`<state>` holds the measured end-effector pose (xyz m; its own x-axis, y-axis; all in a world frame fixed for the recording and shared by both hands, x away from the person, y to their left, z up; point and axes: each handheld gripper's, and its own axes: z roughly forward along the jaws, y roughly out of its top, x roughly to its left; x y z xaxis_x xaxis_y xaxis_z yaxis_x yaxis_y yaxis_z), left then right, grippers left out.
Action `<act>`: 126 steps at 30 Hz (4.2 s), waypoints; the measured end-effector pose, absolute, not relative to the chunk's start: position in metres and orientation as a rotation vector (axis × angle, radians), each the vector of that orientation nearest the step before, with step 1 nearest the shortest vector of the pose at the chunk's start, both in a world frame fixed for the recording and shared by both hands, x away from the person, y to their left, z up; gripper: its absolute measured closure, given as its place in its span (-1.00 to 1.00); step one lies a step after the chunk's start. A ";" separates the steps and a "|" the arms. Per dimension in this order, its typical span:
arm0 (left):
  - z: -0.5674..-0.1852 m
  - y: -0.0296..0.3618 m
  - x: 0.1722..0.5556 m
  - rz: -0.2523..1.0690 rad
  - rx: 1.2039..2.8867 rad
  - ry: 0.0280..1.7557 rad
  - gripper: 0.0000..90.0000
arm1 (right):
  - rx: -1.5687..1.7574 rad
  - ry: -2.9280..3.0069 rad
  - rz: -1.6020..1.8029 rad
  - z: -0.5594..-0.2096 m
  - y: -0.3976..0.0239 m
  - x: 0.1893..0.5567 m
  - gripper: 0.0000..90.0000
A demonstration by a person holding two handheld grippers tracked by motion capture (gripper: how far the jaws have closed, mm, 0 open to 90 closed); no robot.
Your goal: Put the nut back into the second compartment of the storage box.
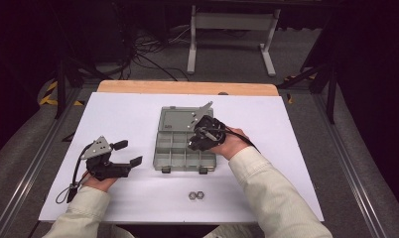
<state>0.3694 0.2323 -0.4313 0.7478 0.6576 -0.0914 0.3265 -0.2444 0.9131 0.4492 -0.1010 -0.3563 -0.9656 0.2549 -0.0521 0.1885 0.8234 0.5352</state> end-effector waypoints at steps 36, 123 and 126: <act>-0.434 0.237 0.360 0.377 1.862 0.778 -0.63 | 0.456 2.879 0.828 -0.381 -0.080 0.489 0.54; -0.433 0.230 0.370 0.367 1.871 0.757 -0.62 | 0.434 2.807 0.870 -0.360 -0.111 0.418 -0.43; -0.433 0.230 0.370 0.366 1.877 0.751 -0.62 | 0.438 2.815 0.857 -0.361 -0.114 0.414 -0.45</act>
